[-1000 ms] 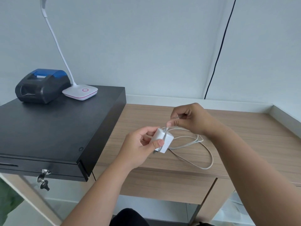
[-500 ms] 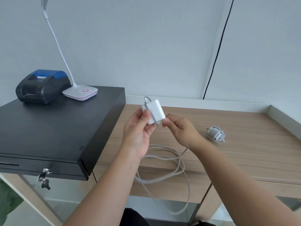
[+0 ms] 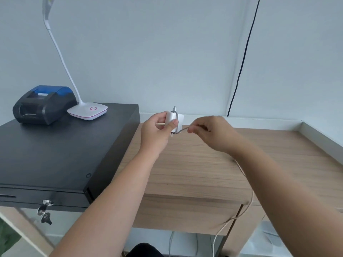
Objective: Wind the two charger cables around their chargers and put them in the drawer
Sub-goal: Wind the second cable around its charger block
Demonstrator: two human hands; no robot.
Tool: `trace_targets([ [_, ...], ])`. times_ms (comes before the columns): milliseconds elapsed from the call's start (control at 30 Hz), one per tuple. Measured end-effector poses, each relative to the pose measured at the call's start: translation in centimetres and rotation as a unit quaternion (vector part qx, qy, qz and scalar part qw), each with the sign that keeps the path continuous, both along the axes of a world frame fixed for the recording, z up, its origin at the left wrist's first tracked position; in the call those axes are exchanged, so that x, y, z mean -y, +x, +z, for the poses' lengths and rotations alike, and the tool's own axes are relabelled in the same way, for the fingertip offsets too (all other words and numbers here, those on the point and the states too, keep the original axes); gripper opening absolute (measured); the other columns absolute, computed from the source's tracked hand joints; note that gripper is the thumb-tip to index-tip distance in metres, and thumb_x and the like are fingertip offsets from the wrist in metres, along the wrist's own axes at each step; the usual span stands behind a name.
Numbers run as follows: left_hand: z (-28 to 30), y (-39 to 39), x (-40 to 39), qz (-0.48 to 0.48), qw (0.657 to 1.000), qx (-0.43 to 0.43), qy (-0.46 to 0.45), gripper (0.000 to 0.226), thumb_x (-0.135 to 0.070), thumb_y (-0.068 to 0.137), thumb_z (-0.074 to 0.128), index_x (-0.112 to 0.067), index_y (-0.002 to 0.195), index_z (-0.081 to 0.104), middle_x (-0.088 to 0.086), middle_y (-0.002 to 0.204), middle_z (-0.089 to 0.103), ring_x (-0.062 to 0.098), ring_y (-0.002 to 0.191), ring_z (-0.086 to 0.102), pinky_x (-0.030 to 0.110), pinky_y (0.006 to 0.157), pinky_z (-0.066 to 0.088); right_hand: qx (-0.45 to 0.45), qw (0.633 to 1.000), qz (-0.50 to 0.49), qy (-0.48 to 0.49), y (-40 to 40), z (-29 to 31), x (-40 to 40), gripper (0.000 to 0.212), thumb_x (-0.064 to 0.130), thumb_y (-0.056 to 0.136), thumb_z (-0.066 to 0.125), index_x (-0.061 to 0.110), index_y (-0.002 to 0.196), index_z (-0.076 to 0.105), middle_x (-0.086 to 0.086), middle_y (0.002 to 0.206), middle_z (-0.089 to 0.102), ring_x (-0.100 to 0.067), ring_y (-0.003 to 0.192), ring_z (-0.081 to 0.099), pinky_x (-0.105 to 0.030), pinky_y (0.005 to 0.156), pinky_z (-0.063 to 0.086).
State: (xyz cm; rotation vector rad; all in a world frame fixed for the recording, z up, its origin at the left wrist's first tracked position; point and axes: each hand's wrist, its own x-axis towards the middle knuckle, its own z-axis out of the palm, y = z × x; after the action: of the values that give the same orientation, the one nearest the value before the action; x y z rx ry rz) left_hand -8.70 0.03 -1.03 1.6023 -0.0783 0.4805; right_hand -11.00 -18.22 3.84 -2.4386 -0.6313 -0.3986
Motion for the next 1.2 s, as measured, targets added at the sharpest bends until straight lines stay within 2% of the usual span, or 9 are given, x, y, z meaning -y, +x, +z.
trace_targets([
  [100,0.6,-0.3,0.2,-0.049,0.996,0.005,0.078,0.026,-0.032,0.081,0.077,-0.033,0.105,0.068,-0.008,0.099,0.072,0.015,0.076,0.071,0.041,0.08,0.059,0.037,0.999,0.018,-0.013,0.9,1.2,0.6,0.016,0.026,0.092,0.061,0.019,0.085,0.073,0.009,0.047,0.047,-0.007,0.046,0.044,-0.017,0.047,0.03],
  [233,1.0,-0.8,0.3,-0.116,0.989,0.007,0.089,0.029,-0.032,0.077,0.078,-0.036,0.104,0.069,0.002,0.099,0.072,0.026,0.079,0.072,0.049,0.077,0.059,0.071,0.996,0.045,-0.023,1.7,1.9,1.1,0.016,0.031,0.088,0.066,0.018,0.079,0.07,0.008,0.045,0.038,-0.009,0.045,0.038,-0.016,0.047,0.027],
  [367,1.4,-1.6,-0.4,-0.162,0.983,0.005,0.09,0.027,-0.02,0.08,0.078,-0.027,0.106,0.07,0.005,0.098,0.071,0.018,0.075,0.067,0.038,0.066,0.058,0.075,0.995,0.069,-0.019,2.0,2.5,1.7,0.035,0.035,0.083,0.071,0.009,0.066,0.056,0.006,0.048,0.037,-0.01,0.048,0.035,-0.016,0.048,0.026],
  [467,1.4,-2.6,-0.8,-0.204,0.973,-0.005,0.107,0.03,-0.014,0.081,0.076,-0.024,0.108,0.069,-0.004,0.094,0.069,0.007,0.074,0.063,0.026,0.068,0.055,0.007,0.994,0.103,0.023,2.1,3.1,2.0,0.036,0.029,0.083,0.072,0.005,0.066,0.052,0.006,0.052,0.038,-0.008,0.049,0.031,-0.015,0.05,0.027],
  [600,1.6,-3.6,-0.8,-0.264,0.964,0.001,0.042,0.036,-0.02,0.074,0.075,-0.016,0.11,0.069,-0.001,0.092,0.069,0.014,0.08,0.065,0.035,0.067,0.057,-0.09,0.977,0.156,0.116,2.1,3.0,1.6,0.031,0.024,0.088,0.067,0.003,0.068,0.057,-0.008,0.06,0.035,-0.012,0.056,0.03,-0.019,0.053,0.028],
  [800,1.5,-3.8,-0.4,-0.273,0.961,0.042,0.028,0.034,-0.024,0.073,0.082,-0.028,0.105,0.073,-0.002,0.094,0.07,0.013,0.08,0.06,0.029,0.071,0.054,-0.245,0.917,0.207,0.239,2.3,1.7,1.8,0.041,0.029,0.095,0.05,0.011,0.061,0.036,0.005,0.053,0.026,-0.01,0.047,0.017,-0.018,0.042,0.018],
  [967,2.2,-4.4,1.0,-0.243,0.959,0.083,-0.12,0.032,-0.011,0.078,0.074,-0.012,0.108,0.066,-0.008,0.092,0.073,0.01,0.079,0.066,0.026,0.066,0.054,-0.251,0.886,0.145,0.361,2.5,-1.4,1.2,0.037,0.038,0.09,0.047,0.016,0.062,0.036,0.004,0.051,0.024,-0.01,0.045,0.014,-0.02,0.042,0.011],
  [1100,2.2,-4.0,2.2,-0.189,0.955,0.069,-0.217,0.035,-0.012,0.083,0.071,-0.003,0.117,0.063,0.007,0.095,0.067,0.018,0.08,0.066,0.026,0.062,0.052,-0.236,0.858,0.126,0.439,0.9,-3.9,-1.1,0.04,0.032,0.099,0.042,0.019,0.062,0.04,-0.003,0.057,0.022,-0.008,0.041,0.016,-0.016,0.039,0.014],
  [1200,2.0,-3.4,2.8,-0.144,0.944,0.048,-0.294,0.036,-0.015,0.084,0.069,-0.001,0.117,0.063,0.014,0.103,0.061,0.018,0.082,0.065,0.024,0.062,0.052,-0.194,0.876,0.072,0.435,-0.4,-5.4,-3.0,0.04,0.027,0.103,0.038,0.021,0.063,0.04,-0.001,0.056,0.027,-0.007,0.04,0.022,-0.018,0.038,0.018],
])
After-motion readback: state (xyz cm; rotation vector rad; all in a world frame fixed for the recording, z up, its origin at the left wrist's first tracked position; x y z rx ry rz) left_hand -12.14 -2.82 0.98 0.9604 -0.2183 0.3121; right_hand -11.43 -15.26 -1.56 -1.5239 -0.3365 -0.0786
